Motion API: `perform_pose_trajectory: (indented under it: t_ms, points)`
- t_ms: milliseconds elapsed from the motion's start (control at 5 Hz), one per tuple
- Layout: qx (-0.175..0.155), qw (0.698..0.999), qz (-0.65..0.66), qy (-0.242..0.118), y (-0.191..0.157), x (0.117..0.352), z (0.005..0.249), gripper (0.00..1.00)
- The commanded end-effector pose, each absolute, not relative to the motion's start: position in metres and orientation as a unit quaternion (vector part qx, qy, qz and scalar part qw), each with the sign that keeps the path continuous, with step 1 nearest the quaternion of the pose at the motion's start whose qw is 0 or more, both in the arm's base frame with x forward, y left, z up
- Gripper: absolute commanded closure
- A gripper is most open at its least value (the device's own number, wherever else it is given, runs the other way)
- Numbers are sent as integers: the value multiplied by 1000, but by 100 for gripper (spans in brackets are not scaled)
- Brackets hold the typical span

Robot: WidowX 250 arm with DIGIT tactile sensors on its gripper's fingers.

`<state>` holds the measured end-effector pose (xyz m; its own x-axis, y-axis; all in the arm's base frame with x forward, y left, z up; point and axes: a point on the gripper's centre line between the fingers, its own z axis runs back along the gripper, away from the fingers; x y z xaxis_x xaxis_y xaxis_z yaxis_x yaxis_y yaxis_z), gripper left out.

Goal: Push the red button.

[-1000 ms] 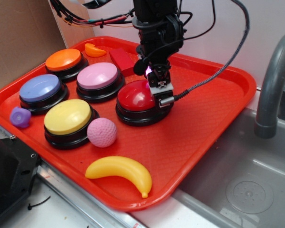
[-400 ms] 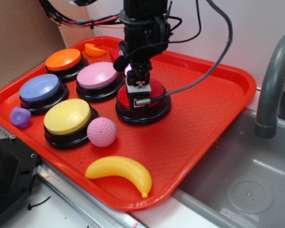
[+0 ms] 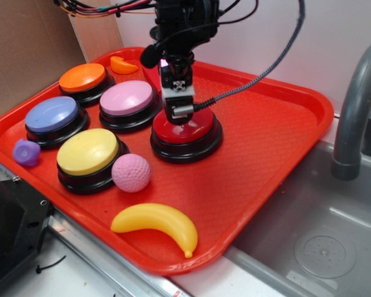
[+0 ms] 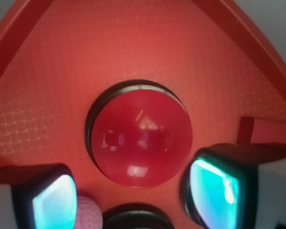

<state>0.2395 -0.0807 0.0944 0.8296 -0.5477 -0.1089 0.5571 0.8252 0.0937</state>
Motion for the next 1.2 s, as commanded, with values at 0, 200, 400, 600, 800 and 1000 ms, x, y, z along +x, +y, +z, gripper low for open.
perform_pose_trajectory:
  t_ms: [0, 200, 400, 600, 800, 1000]
  points:
    - [49, 967, -251, 13, -77, 238, 131, 0]
    - [49, 969, -244, 16, -76, 237, 139, 0]
    - [48, 969, -242, 12, -76, 236, 144, 0]
    - [50, 969, -241, 5, -74, 235, 152, 0]
    - [51, 971, -235, 2, -72, 234, 157, 0]
    - [53, 971, -232, -4, -72, 232, 165, 0]
